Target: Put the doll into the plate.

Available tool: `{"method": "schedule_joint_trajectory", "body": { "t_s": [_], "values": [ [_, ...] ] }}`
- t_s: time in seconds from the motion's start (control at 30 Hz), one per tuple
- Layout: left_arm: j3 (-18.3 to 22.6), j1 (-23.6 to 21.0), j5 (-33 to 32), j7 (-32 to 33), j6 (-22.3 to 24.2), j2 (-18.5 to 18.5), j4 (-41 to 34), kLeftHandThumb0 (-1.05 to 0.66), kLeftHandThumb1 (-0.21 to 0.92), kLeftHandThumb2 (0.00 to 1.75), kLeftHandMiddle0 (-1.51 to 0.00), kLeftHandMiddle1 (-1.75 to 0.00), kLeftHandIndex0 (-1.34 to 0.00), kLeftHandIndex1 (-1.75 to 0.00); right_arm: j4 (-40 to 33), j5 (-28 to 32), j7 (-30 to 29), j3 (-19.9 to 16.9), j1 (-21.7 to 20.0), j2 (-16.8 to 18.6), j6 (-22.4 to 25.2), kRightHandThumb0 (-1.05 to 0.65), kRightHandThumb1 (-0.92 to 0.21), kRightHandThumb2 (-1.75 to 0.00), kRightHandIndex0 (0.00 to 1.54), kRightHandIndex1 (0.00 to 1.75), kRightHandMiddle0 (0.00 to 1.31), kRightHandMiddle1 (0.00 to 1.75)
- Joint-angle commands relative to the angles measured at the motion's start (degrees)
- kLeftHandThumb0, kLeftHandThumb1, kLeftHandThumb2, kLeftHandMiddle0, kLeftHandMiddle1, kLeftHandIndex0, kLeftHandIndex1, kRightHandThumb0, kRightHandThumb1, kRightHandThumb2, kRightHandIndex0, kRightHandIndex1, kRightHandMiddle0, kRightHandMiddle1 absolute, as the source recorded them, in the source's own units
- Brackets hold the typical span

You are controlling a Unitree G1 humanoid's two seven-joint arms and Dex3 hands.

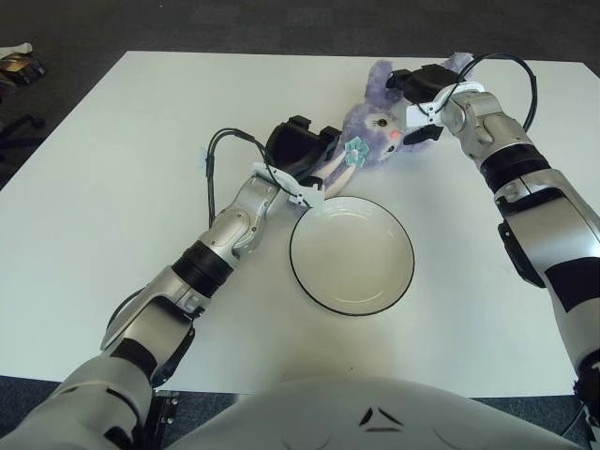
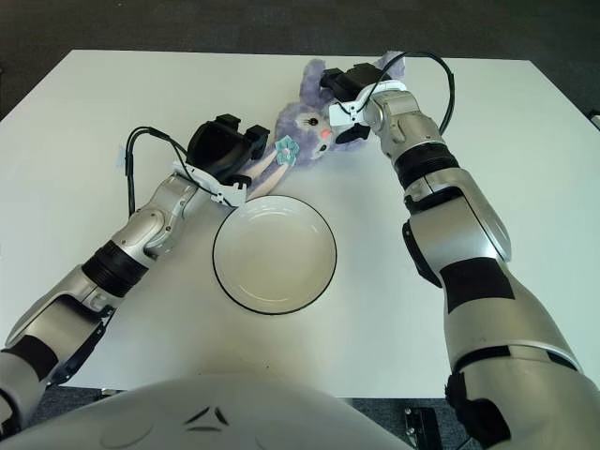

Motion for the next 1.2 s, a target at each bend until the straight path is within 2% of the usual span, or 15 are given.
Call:
{"method": "schedule_joint_trajectory", "body": {
  "t_s": [0.0, 0.23, 0.37, 0.77, 1.0, 1.17],
  "values": [
    [-0.02, 0.69, 1.07, -0.64, -0.25, 0.60, -0.89, 0.00, 0.12, 1.53, -0.64, -1.75, -0.64, -1.73, 0.14, 0.22, 0.33, 0.77, -1.01, -0.52, -0.05, -0.80, -0.38, -0.80, 0.00, 0.74, 0.00, 0.53],
    [-0.04, 1.13, 1.87, -1.43, -0.32, 0.90, -2.13, 0.00, 0.12, 1.53, -0.64, -1.75, -0.64, -1.73, 0.19, -0.22, 1.88, 1.75, -1.67, -0.22, 0.95, -0.83, -0.43, -0.76, 0.00, 0.86, 0.00, 0.49],
    [0.06, 1.48, 1.87, -1.76, -0.28, 0.93, -2.71, 0.00, 0.12, 1.54, -0.65, -1.75, -0.64, -1.73, 2.05, -0.11, 2.32, 2.45, -2.14, 0.45, 1.10, -0.82, -0.43, -0.75, 0.00, 0.87, 0.00, 0.50],
    [0.21, 2.13, 2.45, -1.53, 0.00, 0.51, -3.41, 0.00, 0.13, 1.52, -0.63, -1.75, -0.63, -1.73, 7.52, 0.38, 2.63, 3.94, -2.94, 2.66, 1.09, -0.61, -0.25, -0.94, 0.00, 0.52, 0.00, 0.55],
    [0.44, 2.41, 3.12, -1.36, 0.57, -0.03, -3.82, 0.00, 0.14, 1.51, -0.63, -1.75, -0.62, -1.72, 8.54, 0.75, 4.21, 4.45, -3.05, 2.86, 0.70, -0.58, -0.23, -0.97, 0.02, 0.50, 0.00, 0.57],
    [0.42, 2.22, 3.37, -1.72, 0.71, -0.13, -4.11, 0.00, 0.15, 1.51, -0.63, -1.75, -0.62, -1.72, 9.88, 1.35, 8.56, 4.79, -3.17, 3.39, 1.01, -0.58, -0.24, -0.98, 0.06, 0.54, 0.00, 0.57]
  ]
}}
